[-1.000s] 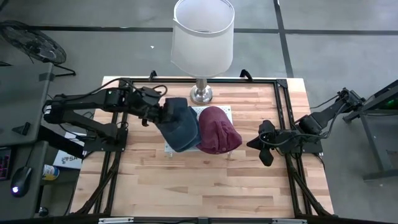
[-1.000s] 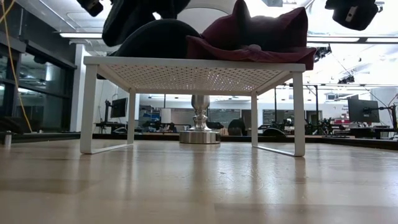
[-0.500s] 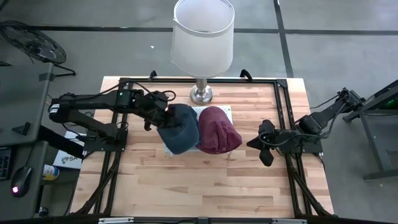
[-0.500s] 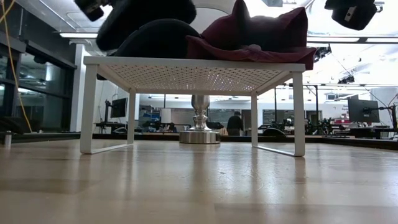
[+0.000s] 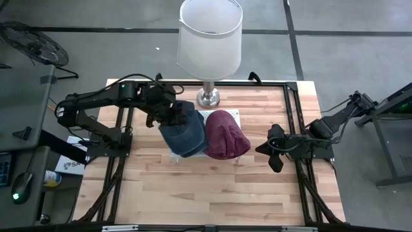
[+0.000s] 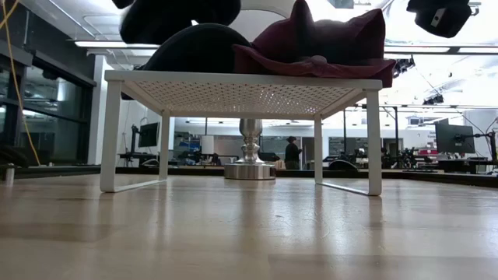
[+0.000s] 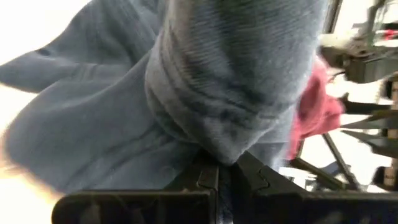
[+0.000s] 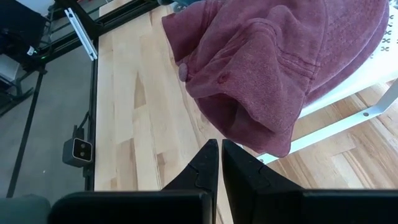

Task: Pick & Place hat
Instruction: Stack the blue cap on top of the other blue cap on the shelf

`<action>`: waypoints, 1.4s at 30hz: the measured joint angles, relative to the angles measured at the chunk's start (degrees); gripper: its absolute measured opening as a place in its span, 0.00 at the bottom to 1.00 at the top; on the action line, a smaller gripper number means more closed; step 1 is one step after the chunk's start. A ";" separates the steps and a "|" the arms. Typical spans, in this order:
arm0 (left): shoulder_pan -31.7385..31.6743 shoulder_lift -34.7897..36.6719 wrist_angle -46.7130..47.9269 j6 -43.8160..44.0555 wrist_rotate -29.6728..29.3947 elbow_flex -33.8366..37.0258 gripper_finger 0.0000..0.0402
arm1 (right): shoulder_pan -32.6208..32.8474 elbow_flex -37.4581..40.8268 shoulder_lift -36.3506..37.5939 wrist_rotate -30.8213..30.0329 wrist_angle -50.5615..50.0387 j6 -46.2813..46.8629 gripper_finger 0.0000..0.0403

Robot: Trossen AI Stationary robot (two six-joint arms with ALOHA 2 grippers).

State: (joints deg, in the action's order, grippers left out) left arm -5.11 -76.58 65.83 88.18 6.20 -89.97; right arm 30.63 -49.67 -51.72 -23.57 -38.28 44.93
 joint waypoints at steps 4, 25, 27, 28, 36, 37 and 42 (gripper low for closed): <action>-1.02 -2.68 1.28 -1.89 2.82 -1.94 0.01 | 0.00 0.00 0.00 0.00 -0.03 0.00 0.03; -2.04 -9.62 3.05 -4.04 2.64 -4.98 0.01 | 0.00 0.00 0.00 0.17 -0.42 -0.15 0.03; -2.04 -9.64 4.01 -3.91 2.33 -4.96 0.01 | 0.00 0.00 0.00 0.17 -0.44 -0.23 0.03; -2.04 -9.64 4.35 -3.88 2.18 -4.96 0.01 | 0.00 0.00 0.00 0.17 -0.44 -0.35 0.03; -2.04 -10.63 5.49 -2.80 1.29 -4.94 0.01 | 0.00 0.00 0.00 0.20 -0.48 -0.96 0.03; -2.04 -10.71 5.34 -2.80 1.29 -4.92 0.01 | 0.00 0.00 0.00 0.22 -0.50 -1.07 0.03; -2.04 -10.95 4.29 -2.80 1.56 -4.93 0.01 | 0.00 0.00 0.00 0.55 -0.55 -1.16 0.03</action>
State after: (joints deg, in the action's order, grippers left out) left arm -7.16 -87.53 70.12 85.38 7.76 -94.90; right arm 30.63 -49.67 -51.72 -23.03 -38.83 43.77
